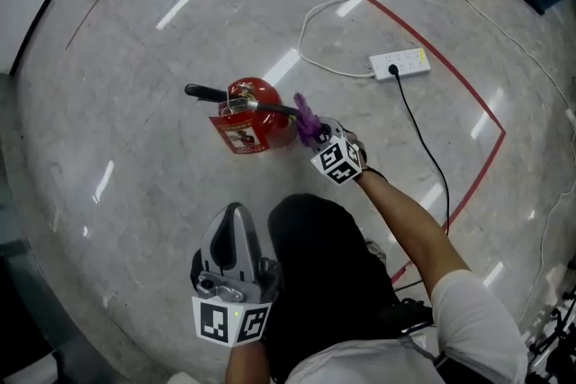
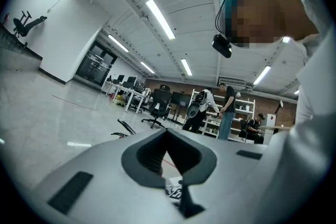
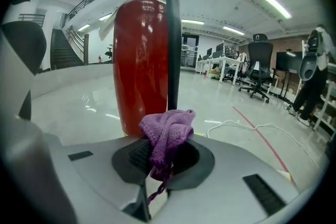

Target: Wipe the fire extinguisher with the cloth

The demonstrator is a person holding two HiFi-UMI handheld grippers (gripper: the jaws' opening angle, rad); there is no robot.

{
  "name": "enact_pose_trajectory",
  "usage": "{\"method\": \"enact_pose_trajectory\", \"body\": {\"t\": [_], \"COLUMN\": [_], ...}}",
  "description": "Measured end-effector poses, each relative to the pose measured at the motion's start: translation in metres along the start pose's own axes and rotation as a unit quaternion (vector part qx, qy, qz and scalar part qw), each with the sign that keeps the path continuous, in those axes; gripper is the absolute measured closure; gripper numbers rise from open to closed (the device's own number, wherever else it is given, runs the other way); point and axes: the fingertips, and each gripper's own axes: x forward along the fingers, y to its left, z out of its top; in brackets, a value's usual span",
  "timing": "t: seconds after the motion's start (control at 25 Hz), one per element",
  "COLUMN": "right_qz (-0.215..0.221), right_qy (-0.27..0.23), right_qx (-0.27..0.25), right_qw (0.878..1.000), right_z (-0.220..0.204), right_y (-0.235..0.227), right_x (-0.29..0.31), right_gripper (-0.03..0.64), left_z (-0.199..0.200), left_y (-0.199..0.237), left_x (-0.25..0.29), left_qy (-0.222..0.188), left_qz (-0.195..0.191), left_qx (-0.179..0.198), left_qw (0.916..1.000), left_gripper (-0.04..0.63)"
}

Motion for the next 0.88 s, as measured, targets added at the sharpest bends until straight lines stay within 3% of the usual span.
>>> {"method": "enact_pose_trajectory", "body": {"t": [0.48, 0.6, 0.68, 0.88], "right_qz": [0.035, 0.04, 0.037, 0.029], "right_qy": [0.066, 0.071, 0.038, -0.123], "right_qx": [-0.006, 0.024, 0.065, 0.124], "right_qw": [0.997, 0.996, 0.996, 0.984], "right_z": [-0.048, -0.054, -0.039, 0.061], "right_y": [0.015, 0.019, 0.018, 0.011], "right_x": [0.046, 0.043, 0.027, -0.082], "right_gripper": [0.568, 0.568, 0.568, 0.568], "left_z": [-0.015, -0.016, -0.016, -0.007], "left_y": [0.008, 0.008, 0.009, 0.011], "left_x": [-0.005, -0.004, -0.003, -0.002], "left_qy": [0.019, 0.02, 0.021, 0.013], "left_qz": [0.009, 0.008, 0.007, 0.003], "left_qx": [0.0, -0.005, -0.01, -0.009], "left_qw": [0.9998, 0.9997, 0.9997, 0.9999], "left_gripper": [0.591, 0.591, 0.591, 0.591]}}
